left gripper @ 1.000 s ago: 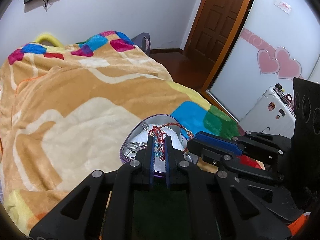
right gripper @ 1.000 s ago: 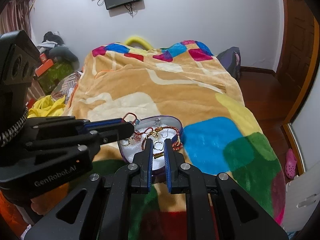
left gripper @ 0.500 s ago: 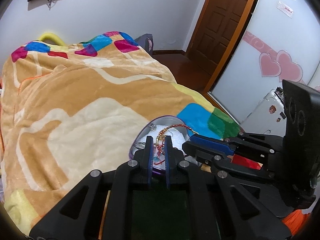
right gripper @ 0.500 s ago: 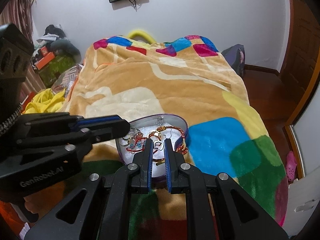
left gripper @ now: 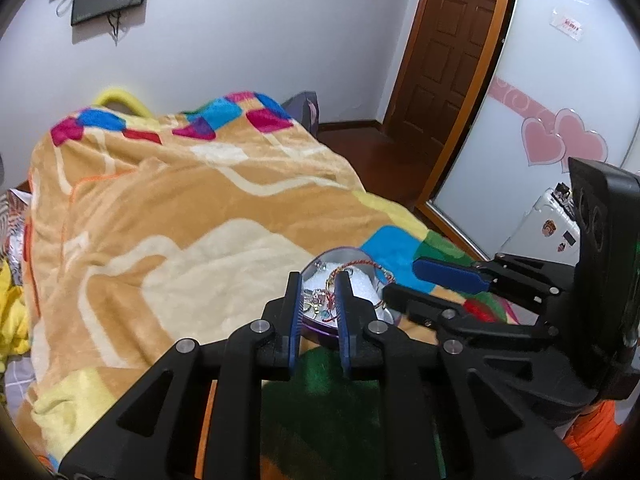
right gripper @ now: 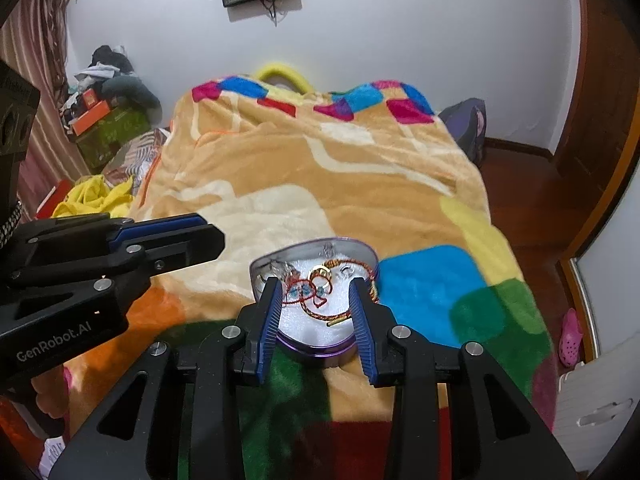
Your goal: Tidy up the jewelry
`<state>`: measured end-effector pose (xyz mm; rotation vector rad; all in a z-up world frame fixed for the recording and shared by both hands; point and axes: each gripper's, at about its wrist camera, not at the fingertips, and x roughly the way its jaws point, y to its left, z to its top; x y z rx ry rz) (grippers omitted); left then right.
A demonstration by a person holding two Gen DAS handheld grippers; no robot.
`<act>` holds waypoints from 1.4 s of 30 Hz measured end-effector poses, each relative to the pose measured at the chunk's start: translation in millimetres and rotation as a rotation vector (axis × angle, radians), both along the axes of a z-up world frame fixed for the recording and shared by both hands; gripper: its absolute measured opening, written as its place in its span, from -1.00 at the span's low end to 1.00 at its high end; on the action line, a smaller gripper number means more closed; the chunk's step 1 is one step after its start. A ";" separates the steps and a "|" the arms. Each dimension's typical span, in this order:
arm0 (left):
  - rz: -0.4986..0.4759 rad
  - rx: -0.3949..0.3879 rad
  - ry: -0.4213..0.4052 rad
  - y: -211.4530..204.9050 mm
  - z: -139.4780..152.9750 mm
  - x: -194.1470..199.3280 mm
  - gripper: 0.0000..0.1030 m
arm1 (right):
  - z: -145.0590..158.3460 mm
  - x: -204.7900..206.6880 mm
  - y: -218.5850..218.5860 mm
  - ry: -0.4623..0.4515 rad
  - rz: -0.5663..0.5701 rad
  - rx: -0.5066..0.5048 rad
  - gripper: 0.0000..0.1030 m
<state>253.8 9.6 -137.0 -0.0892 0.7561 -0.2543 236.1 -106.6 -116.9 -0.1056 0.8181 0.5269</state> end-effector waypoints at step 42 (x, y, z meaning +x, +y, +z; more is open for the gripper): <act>0.235 0.027 -0.622 -0.6 155.5 -233.1 0.88 | 169.2 -199.3 -35.4 -0.696 -0.241 0.229 0.67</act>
